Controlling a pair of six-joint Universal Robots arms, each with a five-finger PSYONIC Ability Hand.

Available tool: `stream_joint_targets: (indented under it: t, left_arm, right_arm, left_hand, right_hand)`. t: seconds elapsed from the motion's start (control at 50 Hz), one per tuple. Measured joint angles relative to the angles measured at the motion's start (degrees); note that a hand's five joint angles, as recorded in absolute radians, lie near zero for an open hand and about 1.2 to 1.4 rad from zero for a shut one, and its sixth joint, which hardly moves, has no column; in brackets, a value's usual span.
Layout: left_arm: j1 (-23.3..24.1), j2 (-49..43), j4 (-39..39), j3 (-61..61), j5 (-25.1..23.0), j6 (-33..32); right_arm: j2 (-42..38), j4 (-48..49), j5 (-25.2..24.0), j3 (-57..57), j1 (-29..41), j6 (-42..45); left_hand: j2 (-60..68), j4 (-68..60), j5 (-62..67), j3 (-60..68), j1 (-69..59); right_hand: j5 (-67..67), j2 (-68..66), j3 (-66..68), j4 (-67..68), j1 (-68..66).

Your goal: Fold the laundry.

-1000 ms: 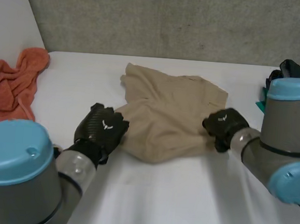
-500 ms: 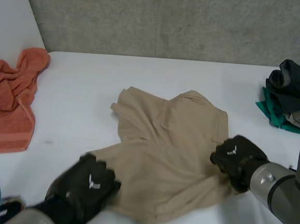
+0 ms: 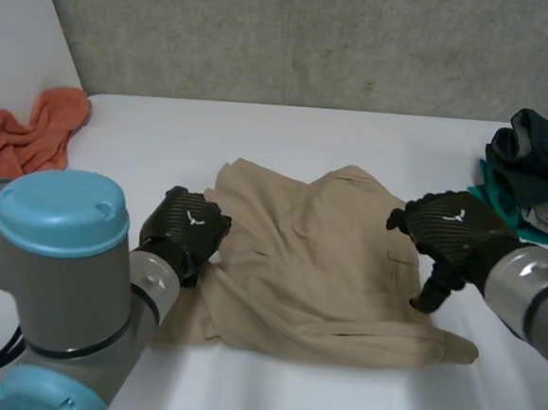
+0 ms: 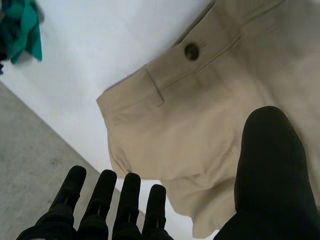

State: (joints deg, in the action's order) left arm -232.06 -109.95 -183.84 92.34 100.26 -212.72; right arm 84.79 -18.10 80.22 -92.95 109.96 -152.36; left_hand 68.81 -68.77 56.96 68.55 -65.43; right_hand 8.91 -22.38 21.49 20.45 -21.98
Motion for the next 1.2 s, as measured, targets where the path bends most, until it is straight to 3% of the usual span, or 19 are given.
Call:
stream_joint_targets:
  t: [0.22, 0.4, 0.46, 0.52, 0.56, 0.7, 0.86, 0.96, 1.08, 1.2]
  left_arm:
    - [-0.18, -3.37, 0.09, -3.31, 3.09, 0.11]
    - [-0.26, -3.8, 0.18, -3.62, 4.1, 0.45]
    - [-0.17, -3.46, 0.23, -3.33, 4.1, 0.61]
    - [0.11, -2.84, 0.4, -2.94, 4.13, 0.85]
    - [0.29, -1.98, 0.76, -2.6, 4.15, 1.13]
    - [0.95, 4.96, 3.77, -0.98, 4.24, 2.57]
    - [1.71, 24.1, 10.5, -2.07, 4.1, 2.61]
    - [1.67, 31.57, 12.98, -5.52, 3.97, 2.29]
    - [1.65, 31.01, 14.63, -8.47, 3.78, 2.13]
    - [1.4, 19.4, 14.7, -10.08, 3.61, 2.07]
  right_arm:
    - [7.07, -4.64, -2.49, -8.12, -4.09, 0.06]
    - [6.67, 3.38, -5.16, -18.1, -6.77, 0.26]
    - [3.79, 7.77, -5.5, -19.63, -7.08, 0.13]
    - [-0.5, 12.25, -5.49, -19.86, -7.23, 0.0]
    - [-2.16, 13.76, -5.39, -19.32, -7.24, 0.06]
    - [-2.23, 14.92, -3.81, -14.17, -6.82, 1.39]
    - [14.09, 5.2, -3.0, 1.25, -6.87, 6.98]
    - [17.76, -0.32, -4.03, 10.25, -6.81, 8.37]
    - [12.7, -3.76, -4.38, 16.05, -6.53, 9.27]
    - [0.45, -4.17, -2.69, 17.73, -5.96, 12.53]
  left_hand:
    - [0.0, 0.0, 0.0, 0.0, 0.0]
    - [0.0, 0.0, 0.0, 0.0, 0.0]
    - [0.0, 0.0, 0.0, 0.0, 0.0]
    - [0.0, 0.0, 0.0, 0.0, 0.0]
    - [0.0, 0.0, 0.0, 0.0, 0.0]
    - [0.0, 0.0, 0.0, 0.0, 0.0]
    - [0.0, 0.0, 0.0, 0.0, 0.0]
    - [0.0, -0.01, 0.0, 0.01, 0.0]
    - [0.0, -0.01, 0.0, 0.01, 0.0]
    - [0.0, -0.06, 0.0, 0.01, 0.0]
  right_hand:
    - [-0.41, 0.0, 0.0, 0.0, 0.0]
    - [2.15, -0.7, 1.09, 1.38, -0.91]
    - [14.95, -11.22, 12.19, 13.11, -11.75]
    - [41.47, -39.45, 38.85, 39.82, -38.92]
    - [46.54, -44.17, 44.57, 45.73, -41.94]
    - [46.95, -44.63, 45.9, 48.13, -41.95]
    - [46.96, -44.63, 46.07, 48.31, -41.95]
    - [47.55, -44.63, 46.48, 48.33, -41.95]
    - [47.6, -44.63, 46.49, 48.33, -41.95]
    - [47.6, -44.63, 46.49, 48.33, -41.94]
